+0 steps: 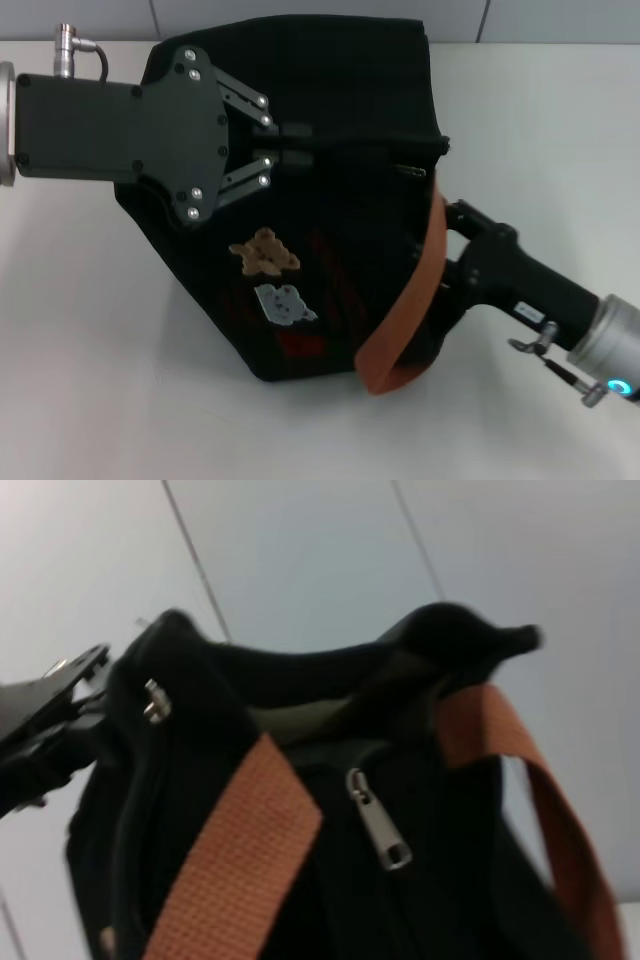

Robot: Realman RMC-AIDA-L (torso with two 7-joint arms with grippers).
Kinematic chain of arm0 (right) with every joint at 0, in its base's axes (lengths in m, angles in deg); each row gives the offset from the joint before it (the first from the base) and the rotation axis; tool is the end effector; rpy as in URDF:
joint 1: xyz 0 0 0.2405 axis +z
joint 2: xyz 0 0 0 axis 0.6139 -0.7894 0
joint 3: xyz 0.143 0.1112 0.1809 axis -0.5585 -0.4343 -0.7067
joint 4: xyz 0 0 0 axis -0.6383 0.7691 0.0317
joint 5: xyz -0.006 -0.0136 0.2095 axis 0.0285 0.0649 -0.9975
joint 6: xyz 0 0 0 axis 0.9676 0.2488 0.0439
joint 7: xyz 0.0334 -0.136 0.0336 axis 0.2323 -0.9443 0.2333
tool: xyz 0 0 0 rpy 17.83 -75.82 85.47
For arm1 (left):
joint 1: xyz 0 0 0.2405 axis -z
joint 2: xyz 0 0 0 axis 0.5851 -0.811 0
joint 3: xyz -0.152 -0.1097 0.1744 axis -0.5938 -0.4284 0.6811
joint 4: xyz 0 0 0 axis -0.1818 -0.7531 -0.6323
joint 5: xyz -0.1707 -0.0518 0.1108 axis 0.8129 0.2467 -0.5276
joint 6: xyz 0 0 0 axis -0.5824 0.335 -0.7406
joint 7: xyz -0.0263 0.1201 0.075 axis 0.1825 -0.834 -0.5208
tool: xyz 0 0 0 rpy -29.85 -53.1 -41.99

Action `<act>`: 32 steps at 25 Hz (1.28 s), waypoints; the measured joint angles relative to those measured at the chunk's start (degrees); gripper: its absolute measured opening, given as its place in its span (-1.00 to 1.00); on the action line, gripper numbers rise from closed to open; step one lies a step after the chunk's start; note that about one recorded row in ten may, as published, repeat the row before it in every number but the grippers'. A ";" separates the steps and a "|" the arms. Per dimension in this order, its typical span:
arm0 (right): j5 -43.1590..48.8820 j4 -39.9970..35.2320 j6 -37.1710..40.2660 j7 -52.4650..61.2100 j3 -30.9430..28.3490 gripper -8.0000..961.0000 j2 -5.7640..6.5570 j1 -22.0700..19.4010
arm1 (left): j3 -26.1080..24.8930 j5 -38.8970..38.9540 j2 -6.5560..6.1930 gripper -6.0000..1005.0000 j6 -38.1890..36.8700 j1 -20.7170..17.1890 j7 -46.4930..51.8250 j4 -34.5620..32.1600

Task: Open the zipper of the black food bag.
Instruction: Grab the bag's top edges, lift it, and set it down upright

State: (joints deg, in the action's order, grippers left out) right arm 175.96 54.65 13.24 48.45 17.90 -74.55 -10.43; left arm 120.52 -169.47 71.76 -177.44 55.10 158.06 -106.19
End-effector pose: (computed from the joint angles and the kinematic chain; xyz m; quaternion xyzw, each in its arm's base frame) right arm 0.2637 0.2605 -0.0839 -0.8335 0.2653 0.4358 0.2122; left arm -0.1444 0.2932 0.0747 -0.9534 0.1855 -0.1944 0.1375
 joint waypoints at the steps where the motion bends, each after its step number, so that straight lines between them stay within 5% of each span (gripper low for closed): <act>1: -0.17 -1.15 1.26 0.24 -0.34 0.68 0.12 -0.65 | 0.52 0.04 0.00 -0.79 0.03 -0.31 -0.33 0.87; 10: -0.94 -4.88 8.06 -3.61 -3.84 0.66 0.07 -2.93 | 0.94 0.15 0.00 -0.79 0.06 -0.40 -2.11 4.28; 18: -0.74 -3.70 10.32 -28.59 -5.19 0.66 -0.14 -3.68 | 1.82 0.17 -0.01 -0.80 0.12 -0.40 -2.34 5.65; 26: -0.96 5.76 5.00 -57.58 -5.94 0.66 -0.31 -3.63 | 2.72 1.36 -0.01 -0.80 0.21 -0.48 -2.33 6.83; 32: -0.97 9.85 3.70 -66.96 -8.34 0.66 -0.32 -3.78 | 3.58 1.48 -0.01 -0.80 0.22 -0.74 -2.19 6.90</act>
State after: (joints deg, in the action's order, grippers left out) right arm 174.99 64.50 16.94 -18.51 9.56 -74.87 -14.21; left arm 124.09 -167.99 71.75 -177.22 54.36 155.86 -99.29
